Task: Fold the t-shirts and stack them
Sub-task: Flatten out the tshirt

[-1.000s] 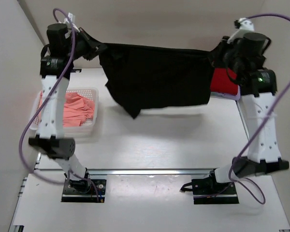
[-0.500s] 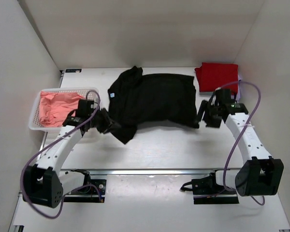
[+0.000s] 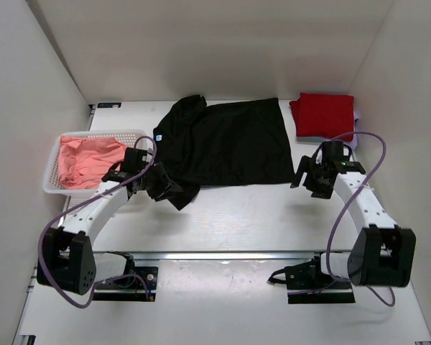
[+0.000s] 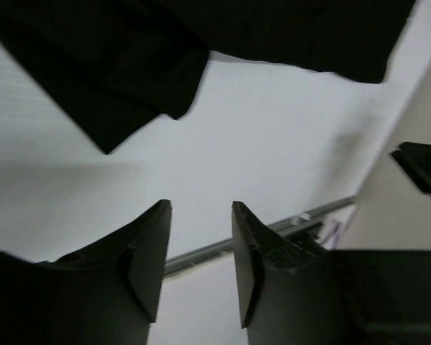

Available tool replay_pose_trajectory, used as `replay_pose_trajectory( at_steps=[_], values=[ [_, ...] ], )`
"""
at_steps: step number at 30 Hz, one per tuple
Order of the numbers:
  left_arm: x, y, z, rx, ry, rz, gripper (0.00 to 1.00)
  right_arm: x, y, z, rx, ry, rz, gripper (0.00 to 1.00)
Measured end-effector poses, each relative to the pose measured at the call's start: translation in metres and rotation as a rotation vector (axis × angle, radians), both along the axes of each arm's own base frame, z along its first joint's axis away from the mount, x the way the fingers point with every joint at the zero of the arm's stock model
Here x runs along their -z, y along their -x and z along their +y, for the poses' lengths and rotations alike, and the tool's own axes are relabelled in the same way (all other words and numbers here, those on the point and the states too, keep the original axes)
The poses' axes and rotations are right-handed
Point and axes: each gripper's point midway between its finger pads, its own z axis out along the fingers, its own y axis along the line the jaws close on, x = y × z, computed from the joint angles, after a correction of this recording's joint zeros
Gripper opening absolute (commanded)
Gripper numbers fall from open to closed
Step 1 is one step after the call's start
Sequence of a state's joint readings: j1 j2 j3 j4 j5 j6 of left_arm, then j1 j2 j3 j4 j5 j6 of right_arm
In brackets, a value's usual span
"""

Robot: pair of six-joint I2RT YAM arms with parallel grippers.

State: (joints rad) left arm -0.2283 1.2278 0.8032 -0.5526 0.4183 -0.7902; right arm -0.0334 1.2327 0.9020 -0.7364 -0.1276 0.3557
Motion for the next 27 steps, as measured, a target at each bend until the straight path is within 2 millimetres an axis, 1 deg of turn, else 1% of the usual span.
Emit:
replay_pose_trajectory(
  at_steps=[1,4,6,7,8,11,14,16,17,18,19,20,21,22,23,24,25,26,27],
  values=[
    [0.007,0.000,0.002,-0.001,-0.025,0.017,0.56,0.006,-0.004,-0.001,0.000,0.002,0.014,0.75],
    [0.030,0.000,0.010,-0.004,-0.118,0.077,0.58,0.025,-0.019,-0.004,0.000,0.016,0.053,0.77],
    [0.042,-0.001,0.015,-0.002,-0.169,0.105,0.59,0.034,-0.031,-0.005,0.001,0.026,0.073,0.77],
    [0.047,-0.001,0.017,-0.001,-0.187,0.117,0.61,0.037,-0.038,-0.005,-0.001,0.030,0.077,0.77],
    [0.053,-0.001,0.020,0.003,-0.206,0.133,0.62,0.039,-0.044,-0.005,-0.001,0.034,0.082,0.77],
    [0.075,0.002,0.025,0.018,-0.263,0.198,0.61,0.042,-0.066,-0.005,-0.005,0.046,0.071,0.79],
    [0.093,0.000,0.026,0.048,-0.320,0.240,0.62,0.045,-0.083,-0.007,0.000,0.059,0.065,0.79],
    [0.103,-0.004,0.025,0.068,-0.354,0.261,0.62,0.049,-0.090,-0.004,-0.008,0.066,0.068,0.79],
    [0.104,-0.005,0.023,0.075,-0.354,0.273,0.62,0.052,-0.093,-0.004,-0.009,0.071,0.075,0.79],
    [0.104,-0.007,0.022,0.080,-0.359,0.272,0.61,0.055,-0.095,-0.003,-0.011,0.077,0.082,0.80],
    [0.104,-0.009,0.021,0.084,-0.362,0.270,0.58,0.058,-0.098,-0.001,-0.016,0.080,0.089,0.79],
    [0.105,-0.011,0.019,0.088,-0.367,0.269,0.44,0.061,-0.100,0.001,-0.023,0.083,0.096,0.80],
    [0.105,-0.012,0.018,0.092,-0.369,0.268,0.34,0.065,-0.102,0.003,-0.028,0.087,0.107,0.79],
    [0.107,-0.013,0.016,0.101,-0.376,0.269,0.08,0.069,-0.103,0.005,-0.036,0.099,0.124,0.79],
    [0.109,-0.013,0.014,0.109,-0.376,0.272,0.00,0.073,-0.105,0.006,-0.039,0.107,0.132,0.76],
    [0.111,-0.014,0.013,0.120,-0.377,0.271,0.00,0.077,-0.106,0.008,-0.045,0.116,0.146,0.73],
    [0.111,-0.016,0.010,0.127,-0.367,0.272,0.00,0.081,-0.107,0.009,-0.049,0.125,0.159,0.49],
    [0.111,-0.016,0.008,0.131,-0.363,0.270,0.00,0.085,-0.107,0.010,-0.064,0.142,0.176,0.31],
    [0.111,-0.016,0.007,0.134,-0.360,0.269,0.00,0.086,-0.108,0.012,-0.074,0.155,0.182,0.00]
  ],
)
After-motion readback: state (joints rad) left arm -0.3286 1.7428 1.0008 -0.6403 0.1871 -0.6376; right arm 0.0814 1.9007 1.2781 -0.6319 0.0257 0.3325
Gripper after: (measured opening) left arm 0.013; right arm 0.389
